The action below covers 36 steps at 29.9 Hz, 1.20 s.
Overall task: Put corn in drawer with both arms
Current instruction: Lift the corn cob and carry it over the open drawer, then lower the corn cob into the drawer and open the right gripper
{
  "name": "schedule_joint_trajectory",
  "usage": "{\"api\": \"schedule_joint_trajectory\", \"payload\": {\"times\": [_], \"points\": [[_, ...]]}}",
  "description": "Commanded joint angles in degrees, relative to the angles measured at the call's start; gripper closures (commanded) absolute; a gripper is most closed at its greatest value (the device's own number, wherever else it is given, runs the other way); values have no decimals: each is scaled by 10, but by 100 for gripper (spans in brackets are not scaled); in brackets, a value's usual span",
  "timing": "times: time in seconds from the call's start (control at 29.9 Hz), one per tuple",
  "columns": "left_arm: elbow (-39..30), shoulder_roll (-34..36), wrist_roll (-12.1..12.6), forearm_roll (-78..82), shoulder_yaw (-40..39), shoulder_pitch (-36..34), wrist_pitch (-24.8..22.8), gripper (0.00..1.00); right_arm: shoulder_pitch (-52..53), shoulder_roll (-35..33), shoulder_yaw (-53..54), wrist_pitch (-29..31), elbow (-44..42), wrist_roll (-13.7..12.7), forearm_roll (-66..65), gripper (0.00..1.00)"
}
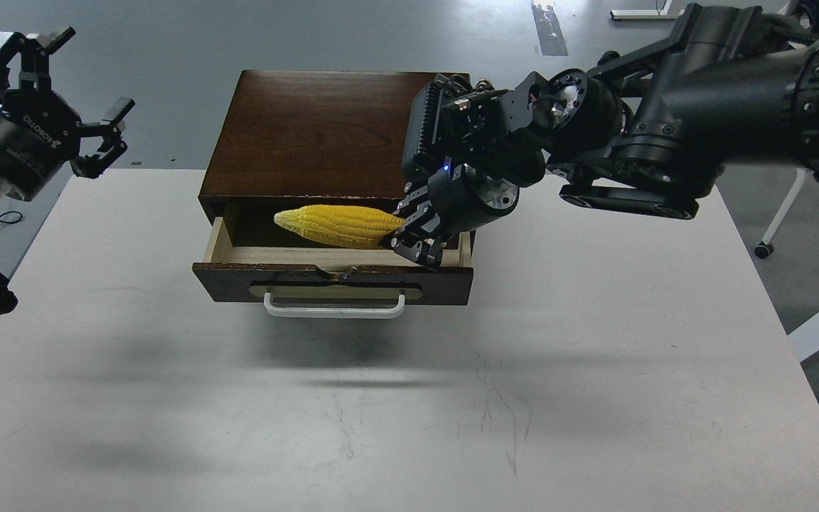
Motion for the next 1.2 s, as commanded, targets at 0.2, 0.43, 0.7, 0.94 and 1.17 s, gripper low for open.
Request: {"api": "schedule_joint_trajectory", "payload": {"times": [0.2,0.43,0.7,0.94,1.17], "points": [[0,0,0,-4,0,0,0,1,-1,0,-11,-5,-1,0,0,100],[0,0,0,-4,0,0,0,1,-1,0,-12,-8,-3,0,1,100],[0,0,0,-4,-4,0,0,1,-1,0,-12,-8,-2,0,1,76],[0,0,0,-4,-4,0,0,1,-1,0,-12,-9,1,0,1,59],[0,0,0,-4,-4,0,0,1,-1,0,-12,-9,3,0,2,49]]}}
